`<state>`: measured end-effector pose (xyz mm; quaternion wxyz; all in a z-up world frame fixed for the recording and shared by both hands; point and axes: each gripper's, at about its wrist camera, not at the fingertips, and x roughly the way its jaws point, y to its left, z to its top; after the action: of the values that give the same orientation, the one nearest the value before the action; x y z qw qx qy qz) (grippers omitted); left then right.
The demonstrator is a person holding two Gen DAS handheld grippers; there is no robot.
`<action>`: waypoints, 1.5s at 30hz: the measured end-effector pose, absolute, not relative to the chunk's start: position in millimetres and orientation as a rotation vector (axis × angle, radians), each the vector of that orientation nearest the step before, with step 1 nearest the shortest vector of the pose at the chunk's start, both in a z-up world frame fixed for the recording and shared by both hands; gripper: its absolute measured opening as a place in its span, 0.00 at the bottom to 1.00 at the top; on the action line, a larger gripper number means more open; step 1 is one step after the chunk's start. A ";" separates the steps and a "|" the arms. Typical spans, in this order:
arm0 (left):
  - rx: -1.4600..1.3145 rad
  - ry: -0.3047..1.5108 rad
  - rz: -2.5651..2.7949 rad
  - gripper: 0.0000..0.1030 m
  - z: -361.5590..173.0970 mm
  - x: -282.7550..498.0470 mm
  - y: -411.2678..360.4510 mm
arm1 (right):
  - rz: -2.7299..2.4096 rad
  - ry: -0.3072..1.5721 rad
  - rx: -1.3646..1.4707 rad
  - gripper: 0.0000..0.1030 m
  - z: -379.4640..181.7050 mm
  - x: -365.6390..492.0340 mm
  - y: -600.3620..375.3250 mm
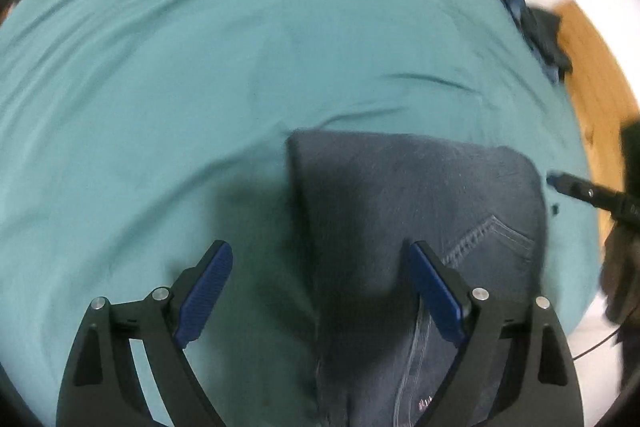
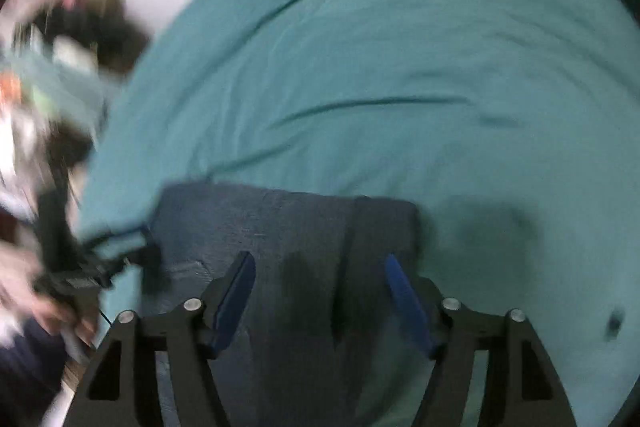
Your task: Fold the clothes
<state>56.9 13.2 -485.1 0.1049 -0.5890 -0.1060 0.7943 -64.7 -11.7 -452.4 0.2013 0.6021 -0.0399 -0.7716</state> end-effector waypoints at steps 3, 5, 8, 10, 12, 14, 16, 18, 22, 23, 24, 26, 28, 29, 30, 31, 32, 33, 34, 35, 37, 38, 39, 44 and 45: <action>-1.752 -0.297 2.275 0.88 -493.3 40.7 29.3 | -2.080 0.080 1.885 0.18 -500.6 -75.7 -26.9; -1.761 -0.292 2.235 0.88 -498.4 32.1 38.2 | -2.001 -0.110 1.939 0.14 -518.2 -77.8 -17.0; -1.770 -0.346 2.189 0.88 -507.7 31.3 40.1 | -1.751 -0.675 1.979 0.11 -548.4 -79.5 18.8; -1.767 -0.378 2.164 0.88 -514.6 32.6 39.6 | -1.364 -1.217 1.880 0.07 -580.5 -70.0 47.5; -1.770 -0.412 2.143 0.88 -520.3 32.9 36.9 | -1.233 -1.415 1.860 0.06 -604.3 -54.4 65.4; -1.772 -0.445 2.121 0.88 -526.0 33.2 34.2 | -1.285 -1.389 1.941 0.03 -617.4 -44.6 77.7; -1.774 -0.472 2.102 0.88 -530.3 33.9 31.2 | -1.526 -1.149 1.969 0.02 -597.3 -52.1 79.4; -1.778 -0.476 2.100 0.88 -527.9 36.1 27.2 | -1.792 -0.885 1.965 0.06 -553.4 -56.6 79.4; -1.767 -0.420 2.161 0.88 -509.4 45.3 14.7 | -2.067 -0.651 1.866 1.00 -496.2 -54.5 72.0; -1.761 -0.408 2.175 0.88 -507.7 45.7 13.3 | -2.064 -0.618 1.862 1.00 -495.6 -57.3 64.8; -1.755 -0.398 2.189 0.88 -506.6 45.7 12.3 | -2.061 -0.585 1.857 1.00 -495.0 -60.1 57.5; -1.761 -0.412 2.193 0.88 -509.1 45.1 11.0 | -2.051 -0.521 1.854 1.00 -495.6 -66.3 42.8; -1.770 -0.441 2.188 0.88 -513.2 43.5 11.0 | -1.988 -0.480 1.957 0.99 -522.0 -81.8 23.4; -1.770 -0.451 2.190 0.88 -515.0 42.2 12.1 | -1.954 -0.460 2.008 0.95 -535.2 -89.5 13.7; -1.765 -0.453 2.193 0.88 -515.8 42.0 12.5 | -1.926 -0.434 2.050 0.88 -547.4 -96.4 4.8; -1.760 -0.449 2.199 0.88 -516.0 41.9 13.2 | -1.936 -0.379 2.036 0.86 -551.8 -97.8 1.1; -1.760 -0.449 2.204 0.88 -516.1 41.9 13.3 | -1.944 -0.327 2.022 0.84 -555.6 -98.9 -2.5; -1.760 -0.455 2.204 0.88 -515.5 43.3 11.0 | -1.939 -0.298 2.011 0.80 -554.3 -97.9 -4.8; -1.760 -0.461 2.204 0.88 -514.9 44.7 8.7 | -1.929 -0.306 1.991 0.75 -551.2 -96.5 -2.8; -1.758 -0.466 2.203 0.88 -514.6 45.7 7.3 | -1.944 -0.327 1.957 0.75 -548.4 -94.3 3.5; -1.751 -0.472 2.203 0.88 -515.0 46.2 7.4 | -1.968 -0.360 1.892 0.76 -543.4 -89.9 15.4; -1.747 -0.475 2.202 0.88 -515.2 46.5 7.4 | -1.965 -0.308 1.887 0.79 -544.0 -86.8 16.5; -1.744 -0.479 2.202 0.88 -515.3 46.7 7.5 | -1.967 -0.247 1.916 0.83 -545.5 -84.2 16.4; -1.748 -0.396 2.247 0.88 -508.6 46.2 14.6 | -2.091 0.030 1.846 0.49 -524.9 -70.9 -7.9; -1.750 -0.351 2.267 0.88 -505.7 45.6 19.1 | -2.103 0.113 1.829 0.39 -526.2 -65.4 -14.7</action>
<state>45.6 19.1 -505.7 0.1279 -0.6016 -0.1207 0.7792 -65.4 -14.7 -526.2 0.1753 0.6455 0.0399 -0.7423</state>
